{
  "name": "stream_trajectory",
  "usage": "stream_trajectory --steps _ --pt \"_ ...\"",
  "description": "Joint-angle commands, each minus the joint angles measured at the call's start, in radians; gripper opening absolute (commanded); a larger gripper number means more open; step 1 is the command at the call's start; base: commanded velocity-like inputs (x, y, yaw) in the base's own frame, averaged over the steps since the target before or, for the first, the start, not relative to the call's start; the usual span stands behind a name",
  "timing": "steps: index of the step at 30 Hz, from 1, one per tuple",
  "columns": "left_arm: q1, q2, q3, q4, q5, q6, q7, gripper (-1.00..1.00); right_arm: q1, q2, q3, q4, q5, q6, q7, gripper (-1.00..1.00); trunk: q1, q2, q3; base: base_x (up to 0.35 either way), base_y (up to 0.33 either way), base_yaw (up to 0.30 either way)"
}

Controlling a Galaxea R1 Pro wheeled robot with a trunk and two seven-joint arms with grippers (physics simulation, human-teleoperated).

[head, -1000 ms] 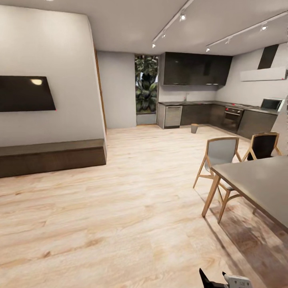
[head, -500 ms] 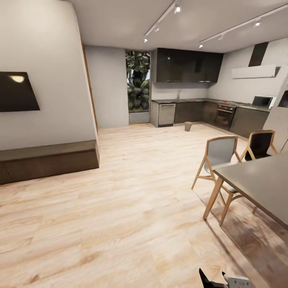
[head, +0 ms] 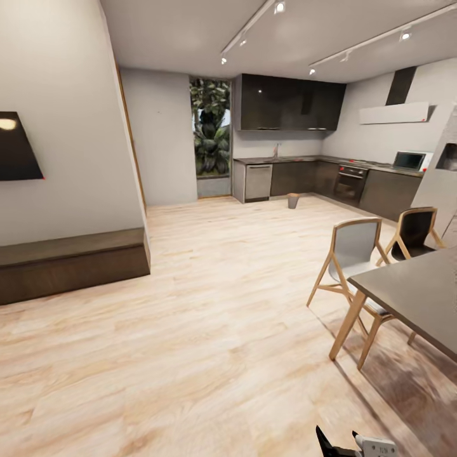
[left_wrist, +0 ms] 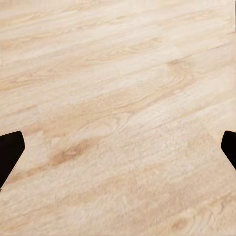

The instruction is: Put the three can of soda from the living room inside the tash can in the kitchen.

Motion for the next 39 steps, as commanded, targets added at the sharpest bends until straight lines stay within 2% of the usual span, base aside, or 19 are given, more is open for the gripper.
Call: stream_trajectory --steps 1,34,39 --pt "0.000 0.000 0.000 0.000 0.000 0.000 0.000 1.00 0.000 0.000 0.000 0.000 0.000 0.000 0.000 1.00 0.000 0.000 0.000 0.303 0.190 -0.226" --pt "0.000 0.000 0.000 0.000 0.000 0.000 0.000 1.00 0.000 0.000 0.000 0.000 0.001 0.000 -0.001 1.00 0.000 0.000 0.000 0.303 0.190 -0.250" --pt "0.000 0.000 0.000 0.000 0.000 0.000 0.000 1.00 0.000 0.000 0.000 0.000 0.001 0.000 0.000 1.00 0.000 0.000 0.000 0.303 0.190 -0.136"
